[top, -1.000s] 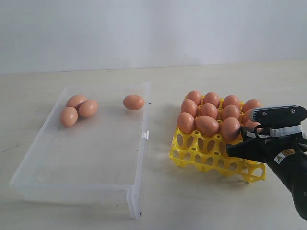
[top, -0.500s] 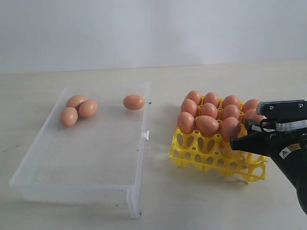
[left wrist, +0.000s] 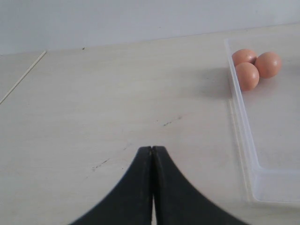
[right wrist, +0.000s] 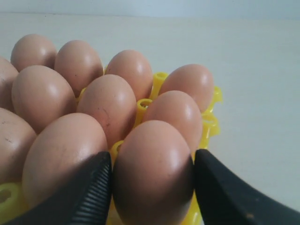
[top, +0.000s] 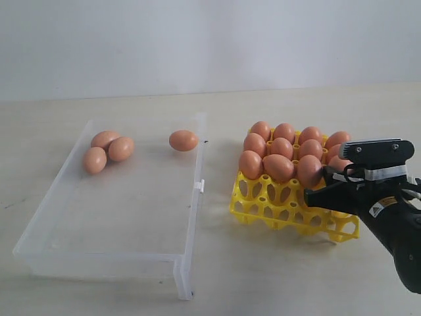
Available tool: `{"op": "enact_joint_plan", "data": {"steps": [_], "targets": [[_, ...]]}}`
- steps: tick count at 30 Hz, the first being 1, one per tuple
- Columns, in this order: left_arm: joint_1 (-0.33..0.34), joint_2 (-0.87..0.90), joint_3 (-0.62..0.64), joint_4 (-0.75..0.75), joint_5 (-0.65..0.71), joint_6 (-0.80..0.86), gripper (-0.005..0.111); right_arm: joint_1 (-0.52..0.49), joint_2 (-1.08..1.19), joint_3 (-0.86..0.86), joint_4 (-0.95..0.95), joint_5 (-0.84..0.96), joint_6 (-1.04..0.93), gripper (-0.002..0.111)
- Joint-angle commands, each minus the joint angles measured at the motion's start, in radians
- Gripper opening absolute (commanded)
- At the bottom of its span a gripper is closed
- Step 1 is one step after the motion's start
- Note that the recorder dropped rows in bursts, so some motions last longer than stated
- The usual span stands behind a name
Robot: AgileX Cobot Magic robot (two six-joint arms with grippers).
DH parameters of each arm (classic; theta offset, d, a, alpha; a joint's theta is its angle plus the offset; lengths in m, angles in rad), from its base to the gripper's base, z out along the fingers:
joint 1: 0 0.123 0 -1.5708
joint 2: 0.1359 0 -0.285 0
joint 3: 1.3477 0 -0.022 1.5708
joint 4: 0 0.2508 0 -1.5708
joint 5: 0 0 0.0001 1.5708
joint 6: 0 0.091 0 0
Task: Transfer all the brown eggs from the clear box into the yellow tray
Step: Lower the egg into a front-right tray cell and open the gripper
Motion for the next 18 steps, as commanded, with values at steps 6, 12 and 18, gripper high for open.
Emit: {"op": "enact_joint_plan", "data": {"steps": [6,12,18], "targets": [[-0.006,-0.006,-0.004,-0.007,-0.006,-0.004,0.000,-0.004,0.002,-0.006,-0.015,0.006,0.006,0.000],[-0.006,-0.006,-0.004,-0.007,-0.006,-0.004,0.000,-0.004,0.002,-0.006,-0.015,0.024,0.006,0.008],[-0.006,-0.006,-0.004,-0.007,-0.006,-0.004,0.000,-0.004,0.002,-0.006,-0.015,0.024,0.008,0.015]]}}
